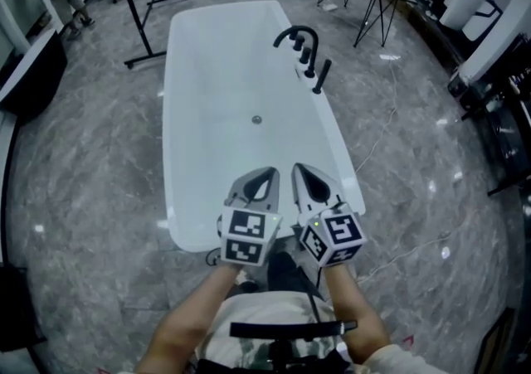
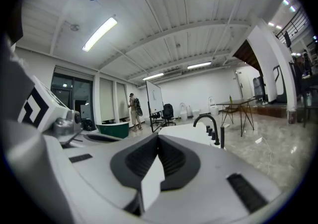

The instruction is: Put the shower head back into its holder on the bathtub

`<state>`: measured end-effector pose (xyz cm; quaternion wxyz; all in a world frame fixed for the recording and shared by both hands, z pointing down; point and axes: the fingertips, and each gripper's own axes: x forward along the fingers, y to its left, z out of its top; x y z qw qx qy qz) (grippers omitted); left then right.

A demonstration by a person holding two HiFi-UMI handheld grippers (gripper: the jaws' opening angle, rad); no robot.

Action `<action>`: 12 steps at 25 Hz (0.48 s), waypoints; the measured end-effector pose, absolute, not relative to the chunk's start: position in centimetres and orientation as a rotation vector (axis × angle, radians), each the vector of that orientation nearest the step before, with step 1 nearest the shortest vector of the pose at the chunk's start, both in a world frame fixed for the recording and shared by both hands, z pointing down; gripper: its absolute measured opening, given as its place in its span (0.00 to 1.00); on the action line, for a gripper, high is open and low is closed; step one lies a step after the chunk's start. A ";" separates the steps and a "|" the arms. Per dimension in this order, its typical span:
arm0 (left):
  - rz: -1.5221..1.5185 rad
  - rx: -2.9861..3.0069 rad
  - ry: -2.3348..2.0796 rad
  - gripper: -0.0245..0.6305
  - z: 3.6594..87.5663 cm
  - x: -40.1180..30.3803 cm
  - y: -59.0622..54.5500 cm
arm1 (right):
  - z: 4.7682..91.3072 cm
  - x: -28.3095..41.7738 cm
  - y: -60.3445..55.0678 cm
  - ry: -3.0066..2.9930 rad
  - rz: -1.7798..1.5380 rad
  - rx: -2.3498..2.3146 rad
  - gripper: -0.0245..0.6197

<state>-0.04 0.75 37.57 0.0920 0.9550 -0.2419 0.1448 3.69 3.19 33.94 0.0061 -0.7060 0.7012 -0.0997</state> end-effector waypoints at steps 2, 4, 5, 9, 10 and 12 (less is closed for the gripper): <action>0.412 2.858 -0.710 0.05 36.9 -0.9 1.5 | 33.4 2.7 4.2 2.181 -0.287 -2.226 0.06; 0.401 2.871 -0.701 0.05 36.3 -1.8 2.1 | 32.9 1.7 5.0 2.179 -0.267 -2.239 0.06; 0.398 2.875 -0.696 0.05 36.1 -2.2 2.4 | 32.7 1.2 5.3 2.181 -0.258 -2.247 0.06; 0.392 2.901 -0.675 0.05 35.4 -3.3 3.5 | 32.1 -0.2 6.2 2.182 -0.237 -2.274 0.06; 0.391 2.907 -0.672 0.05 35.2 -3.5 3.6 | 32.0 -0.4 6.3 2.180 -0.233 -2.277 0.06; 0.389 2.916 -0.666 0.05 35.0 -4.0 3.8 | 31.7 -1.1 6.4 2.177 -0.223 -2.279 0.06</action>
